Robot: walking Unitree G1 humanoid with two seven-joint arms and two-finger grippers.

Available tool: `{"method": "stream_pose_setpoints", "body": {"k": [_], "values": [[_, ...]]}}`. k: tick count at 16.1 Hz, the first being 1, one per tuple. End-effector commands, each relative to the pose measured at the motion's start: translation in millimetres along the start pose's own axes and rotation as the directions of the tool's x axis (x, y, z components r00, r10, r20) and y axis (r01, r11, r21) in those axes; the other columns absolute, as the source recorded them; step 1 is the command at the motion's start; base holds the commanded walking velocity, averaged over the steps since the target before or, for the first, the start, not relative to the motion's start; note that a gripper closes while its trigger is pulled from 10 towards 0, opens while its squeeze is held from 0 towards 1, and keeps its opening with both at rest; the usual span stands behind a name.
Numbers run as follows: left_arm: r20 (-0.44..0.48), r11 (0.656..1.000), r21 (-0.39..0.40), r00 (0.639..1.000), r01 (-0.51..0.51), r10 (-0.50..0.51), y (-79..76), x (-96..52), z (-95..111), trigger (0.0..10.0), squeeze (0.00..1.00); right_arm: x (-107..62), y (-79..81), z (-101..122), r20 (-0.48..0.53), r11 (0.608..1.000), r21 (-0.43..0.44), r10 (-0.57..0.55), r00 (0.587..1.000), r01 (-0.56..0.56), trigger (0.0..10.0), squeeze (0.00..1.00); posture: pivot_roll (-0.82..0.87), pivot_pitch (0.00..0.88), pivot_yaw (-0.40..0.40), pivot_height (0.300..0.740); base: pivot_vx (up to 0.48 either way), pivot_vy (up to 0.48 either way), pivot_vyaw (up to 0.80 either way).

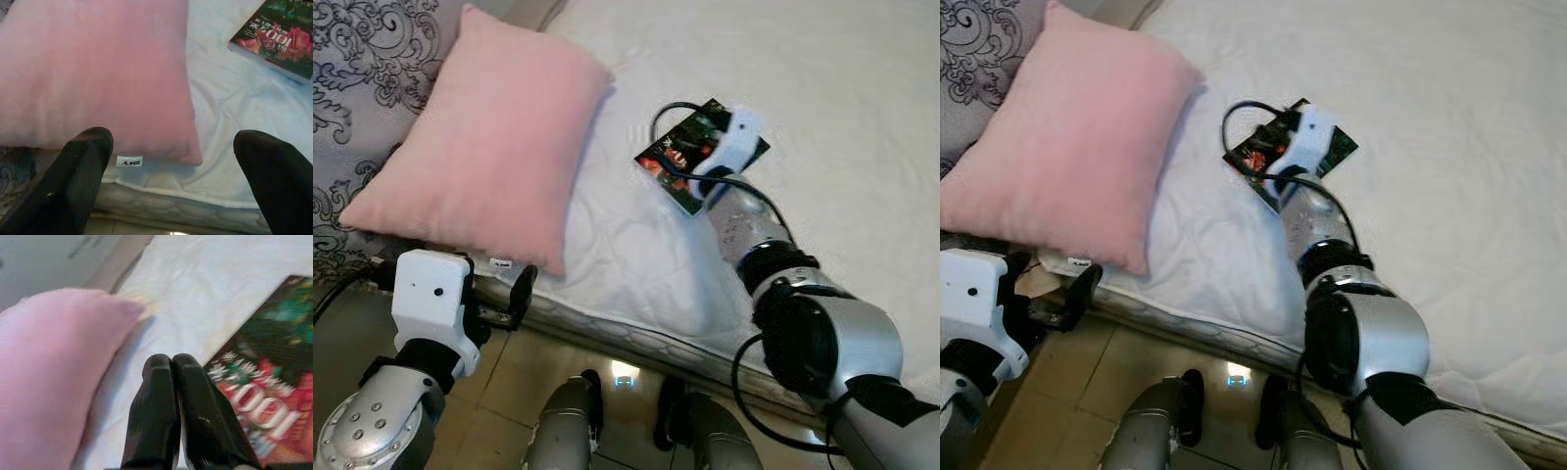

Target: Clean up the room

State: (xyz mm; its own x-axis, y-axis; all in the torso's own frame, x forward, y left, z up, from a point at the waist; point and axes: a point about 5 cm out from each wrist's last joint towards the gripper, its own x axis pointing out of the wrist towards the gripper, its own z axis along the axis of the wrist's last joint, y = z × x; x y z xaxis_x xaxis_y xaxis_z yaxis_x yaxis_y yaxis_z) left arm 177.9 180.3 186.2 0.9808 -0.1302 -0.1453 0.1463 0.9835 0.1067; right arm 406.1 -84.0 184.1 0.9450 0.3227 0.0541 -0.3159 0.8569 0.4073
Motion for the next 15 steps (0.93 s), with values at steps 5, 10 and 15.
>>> {"method": "stream_pose_setpoints", "body": {"k": [5,10,15], "values": [[0.007,1.0,-0.01,1.0,0.002,-0.002,-2.8,4.5,-1.8,10.0,0.0,-22.1,-46.5,-23.9,-0.085,0.945,-0.185,-0.289,0.954,0.27,10.0,1.0,0.42,0.299,-0.028,0.74,0.0,0.0,0.0],[-0.022,0.982,-0.025,0.983,-0.185,0.184,11.1,21.4,-24.2,10.0,0.0,-42.7,-81.3,-11.3,0.111,0.776,-0.429,-0.463,0.879,0.463,10.0,1.0,0.39,0.27,-0.045,0.74,0.0,0.0,0.0],[0.023,0.978,-0.193,0.997,-0.073,0.079,-15.5,69.3,-41.6,10.0,0.0,-73.9,-68.7,-51.3,0.252,0.761,-0.443,-0.401,0.881,0.473,10.0,1.0,0.22,0.152,-0.04,0.74,0.0,0.0,0.0]]}}
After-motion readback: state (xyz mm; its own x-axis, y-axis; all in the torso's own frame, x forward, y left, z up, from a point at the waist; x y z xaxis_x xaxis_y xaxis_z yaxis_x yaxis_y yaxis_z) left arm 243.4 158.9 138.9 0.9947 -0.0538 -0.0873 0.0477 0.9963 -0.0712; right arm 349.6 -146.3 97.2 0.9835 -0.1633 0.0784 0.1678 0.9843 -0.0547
